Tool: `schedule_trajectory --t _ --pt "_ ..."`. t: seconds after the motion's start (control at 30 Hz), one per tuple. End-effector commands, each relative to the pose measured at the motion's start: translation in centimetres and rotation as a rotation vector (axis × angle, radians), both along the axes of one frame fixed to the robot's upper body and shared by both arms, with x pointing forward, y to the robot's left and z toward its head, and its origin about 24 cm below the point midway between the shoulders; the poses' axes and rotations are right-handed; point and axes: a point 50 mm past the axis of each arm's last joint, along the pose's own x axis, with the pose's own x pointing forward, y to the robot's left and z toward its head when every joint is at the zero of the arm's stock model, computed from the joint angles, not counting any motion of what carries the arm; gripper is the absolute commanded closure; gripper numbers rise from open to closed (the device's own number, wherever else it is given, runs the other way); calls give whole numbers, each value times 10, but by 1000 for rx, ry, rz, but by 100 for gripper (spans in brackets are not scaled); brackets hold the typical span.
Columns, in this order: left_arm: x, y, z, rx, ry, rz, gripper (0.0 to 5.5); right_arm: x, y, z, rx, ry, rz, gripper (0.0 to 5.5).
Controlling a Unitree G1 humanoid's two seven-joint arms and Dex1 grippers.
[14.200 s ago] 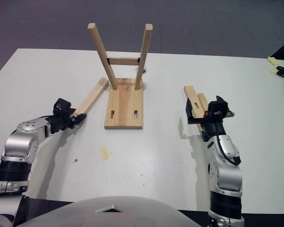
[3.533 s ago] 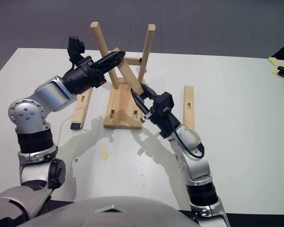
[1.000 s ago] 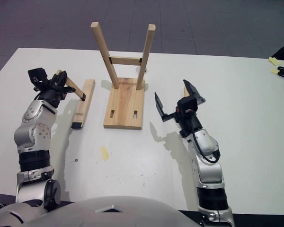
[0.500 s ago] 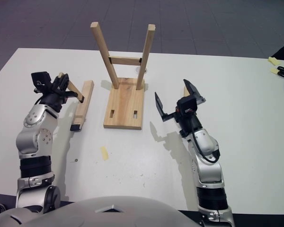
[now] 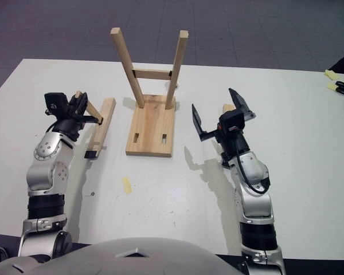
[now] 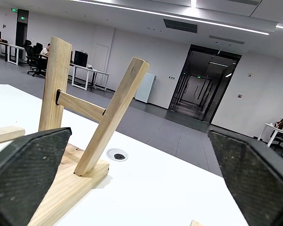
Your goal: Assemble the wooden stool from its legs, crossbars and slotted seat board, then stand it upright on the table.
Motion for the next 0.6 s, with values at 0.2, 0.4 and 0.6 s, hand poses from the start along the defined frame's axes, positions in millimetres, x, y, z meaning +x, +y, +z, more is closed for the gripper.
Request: schedule_trajectory --t 0.2,0.4,0.6 --pt "3 -1 -19 -21 160 -11 508 5 1 5 -14 -25 11 10" --pt "3 -2 -15 -17 127 -10 460 5 2 5 -16 -28 15 10" --pt "6 -1 -12 -88 126 4 352 4 5 1 1 -7 27 10"
